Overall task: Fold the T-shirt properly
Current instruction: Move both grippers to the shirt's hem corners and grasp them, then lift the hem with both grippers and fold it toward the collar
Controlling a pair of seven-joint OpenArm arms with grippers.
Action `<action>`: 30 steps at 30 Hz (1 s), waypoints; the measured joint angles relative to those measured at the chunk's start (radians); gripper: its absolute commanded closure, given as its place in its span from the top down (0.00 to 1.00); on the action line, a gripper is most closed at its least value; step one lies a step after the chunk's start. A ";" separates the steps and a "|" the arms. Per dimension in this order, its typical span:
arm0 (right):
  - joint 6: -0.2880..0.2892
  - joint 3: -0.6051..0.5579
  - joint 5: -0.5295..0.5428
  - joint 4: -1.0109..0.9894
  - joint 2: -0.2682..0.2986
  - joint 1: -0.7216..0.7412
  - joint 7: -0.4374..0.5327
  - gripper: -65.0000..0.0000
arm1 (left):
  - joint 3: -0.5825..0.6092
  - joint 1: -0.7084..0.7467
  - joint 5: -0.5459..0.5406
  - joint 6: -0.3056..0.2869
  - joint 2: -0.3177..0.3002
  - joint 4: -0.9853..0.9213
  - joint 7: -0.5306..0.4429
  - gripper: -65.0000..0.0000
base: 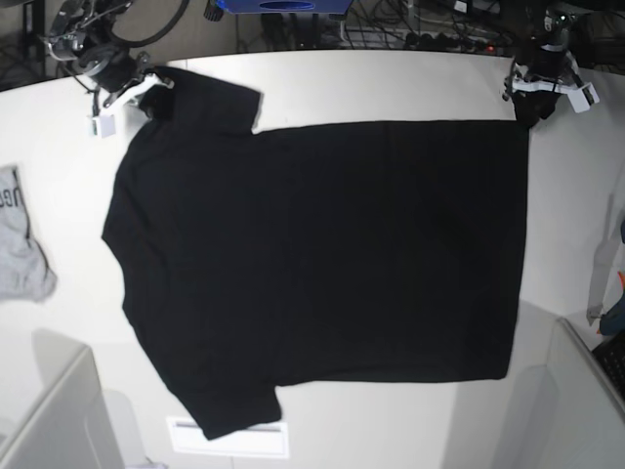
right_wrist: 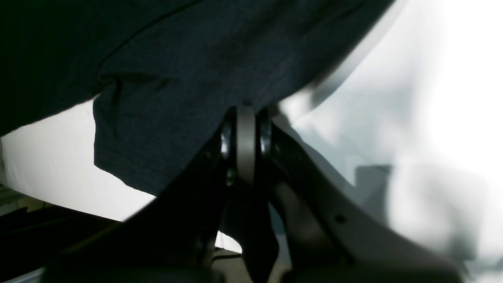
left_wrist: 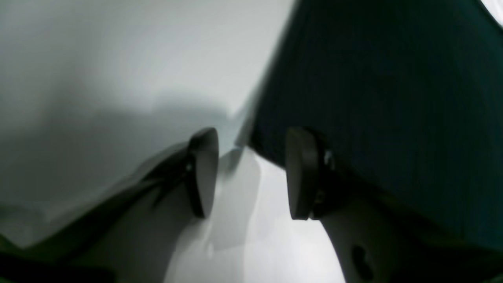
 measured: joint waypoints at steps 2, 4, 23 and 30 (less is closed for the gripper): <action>0.000 0.000 0.000 0.000 0.000 0.000 0.000 0.00 | -0.050 -0.027 0.000 0.000 0.032 0.001 0.076 0.42; 0.000 0.000 0.000 0.000 0.000 0.000 0.000 0.00 | -0.070 -0.055 0.010 0.007 0.033 0.000 0.155 0.42; 0.000 0.000 0.003 0.001 0.000 0.000 -0.004 0.00 | 0.015 -0.161 -0.019 -0.030 0.005 -0.109 0.170 0.00; -0.001 -0.003 -0.047 0.085 -0.003 -0.029 -0.037 0.00 | 0.011 -0.057 0.012 0.003 0.002 0.051 0.231 0.00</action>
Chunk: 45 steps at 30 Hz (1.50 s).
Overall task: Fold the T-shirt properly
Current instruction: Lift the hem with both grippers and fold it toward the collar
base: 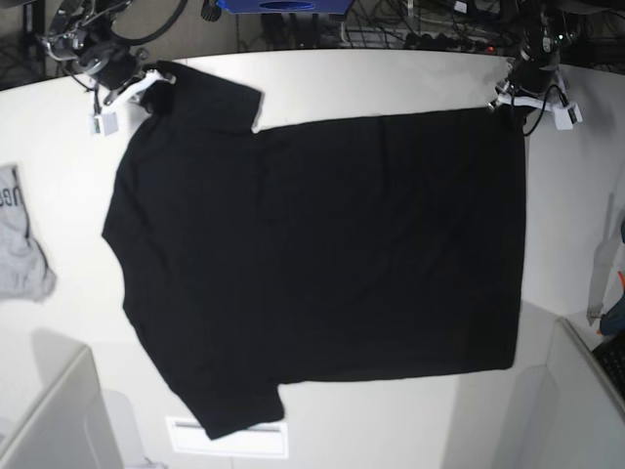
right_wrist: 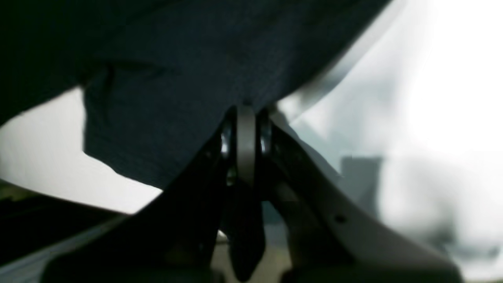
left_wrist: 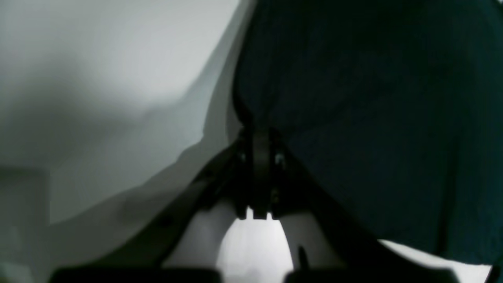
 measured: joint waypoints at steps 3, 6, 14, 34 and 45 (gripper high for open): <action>-0.011 0.034 -0.023 0.047 -0.009 -0.028 -0.031 0.00 | -0.044 0.031 -0.008 -0.007 -0.001 0.064 -0.006 0.00; -0.019 0.055 -0.048 0.094 -0.010 -0.056 -0.047 0.00 | -0.095 0.069 -0.008 -0.007 -0.001 0.097 -0.007 0.00; -0.018 0.048 -0.043 0.273 -0.019 -0.096 -0.061 0.00 | -0.106 0.131 -0.006 -0.004 -0.004 0.193 -0.001 0.00; -0.125 0.048 -0.051 0.216 -0.011 0.393 -0.405 0.00 | -0.328 -0.105 -0.095 -0.004 0.074 0.254 0.364 0.00; -0.274 -0.107 -0.051 -0.025 0.035 0.499 -0.278 0.00 | -0.380 -0.291 -0.056 0.004 0.118 0.214 0.435 0.00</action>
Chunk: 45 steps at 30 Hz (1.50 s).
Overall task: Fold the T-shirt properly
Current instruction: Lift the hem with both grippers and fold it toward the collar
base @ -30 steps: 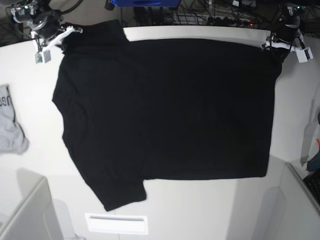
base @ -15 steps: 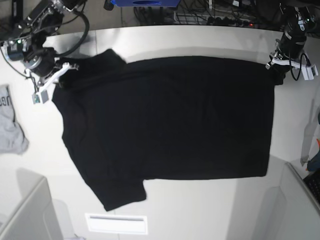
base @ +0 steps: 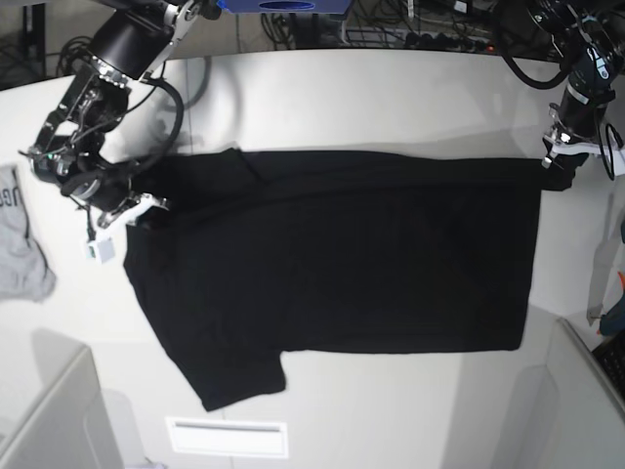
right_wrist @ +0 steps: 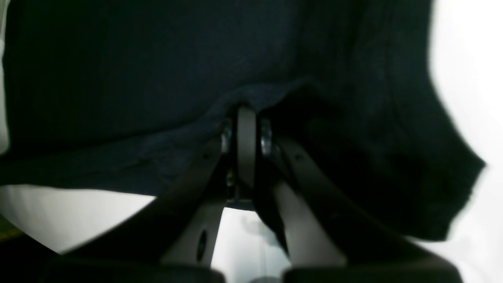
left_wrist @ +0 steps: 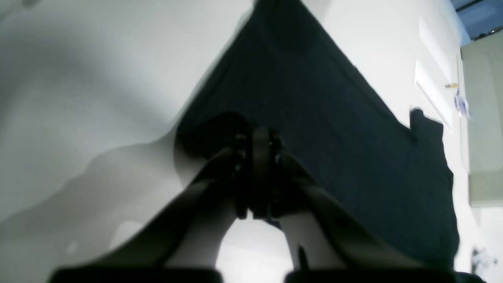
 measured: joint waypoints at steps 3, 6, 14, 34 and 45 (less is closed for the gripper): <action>-0.008 0.002 -0.001 -0.032 0.005 0.028 0.009 0.00 | 0.024 -0.062 0.079 0.000 -0.001 -0.002 -0.003 0.00; -0.011 0.003 0.000 -0.060 0.009 0.061 0.012 0.00 | 0.070 -0.100 0.157 0.000 0.002 -0.002 -0.001 0.00; -0.060 0.003 -0.008 -0.130 0.008 0.095 0.050 0.00 | 0.122 -0.201 0.203 0.000 -0.006 -0.134 -0.002 0.00; -0.067 0.032 0.001 -0.164 0.009 0.119 0.129 0.61 | 0.119 -0.276 0.202 0.000 -0.047 -0.275 -0.010 0.52; -0.077 0.207 0.006 0.321 -0.080 -0.121 0.195 0.55 | -0.100 -0.100 -0.005 0.002 -0.029 -0.120 -0.024 0.71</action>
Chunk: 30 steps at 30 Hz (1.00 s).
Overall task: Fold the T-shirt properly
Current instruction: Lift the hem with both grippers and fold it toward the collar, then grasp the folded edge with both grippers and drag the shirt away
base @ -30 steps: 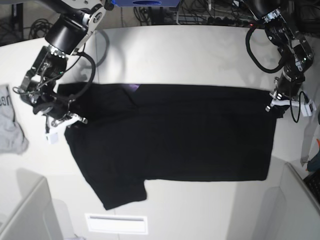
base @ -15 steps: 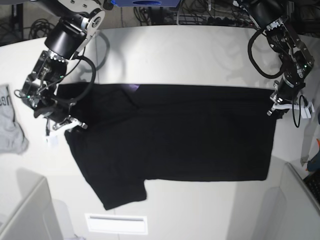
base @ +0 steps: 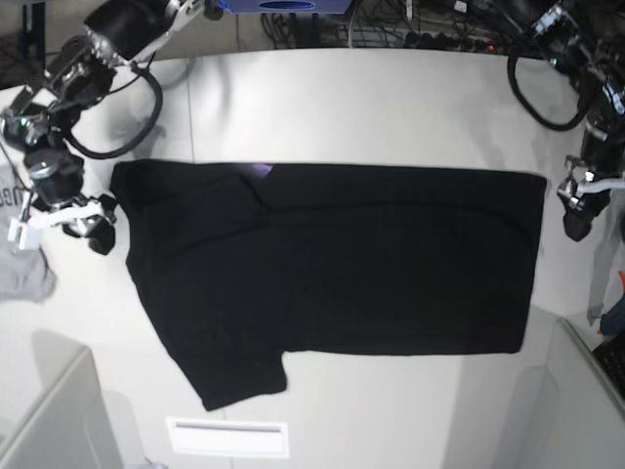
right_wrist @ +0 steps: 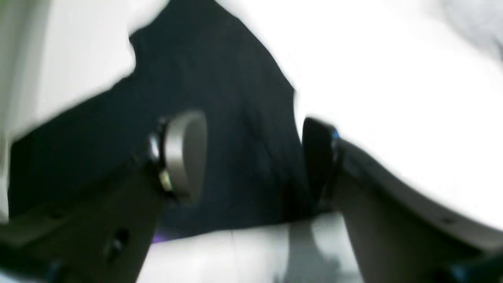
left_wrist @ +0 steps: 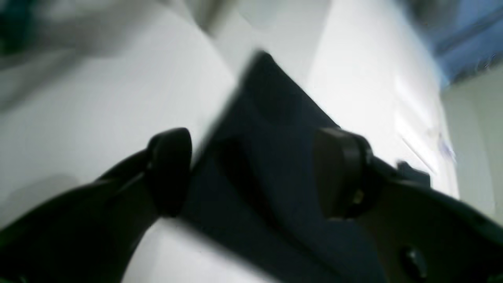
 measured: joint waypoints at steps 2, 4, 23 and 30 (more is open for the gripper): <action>0.006 0.051 0.008 0.023 -0.051 -0.061 -0.006 0.56 | -0.033 0.060 -0.013 0.007 0.015 -0.038 0.015 0.71; 0.000 0.071 -0.013 -0.002 -0.051 -0.099 -0.030 0.56 | -0.055 0.079 0.009 0.009 0.019 -0.056 0.024 0.71; 0.001 0.102 0.006 -0.358 -0.038 -0.085 0.102 0.56 | 0.099 -0.167 0.204 -0.010 -0.002 -0.349 -0.014 0.71; 0.012 0.102 0.028 -0.457 -0.020 -0.012 0.118 0.56 | 0.199 -0.175 0.200 -0.013 -0.034 -0.396 -0.042 0.40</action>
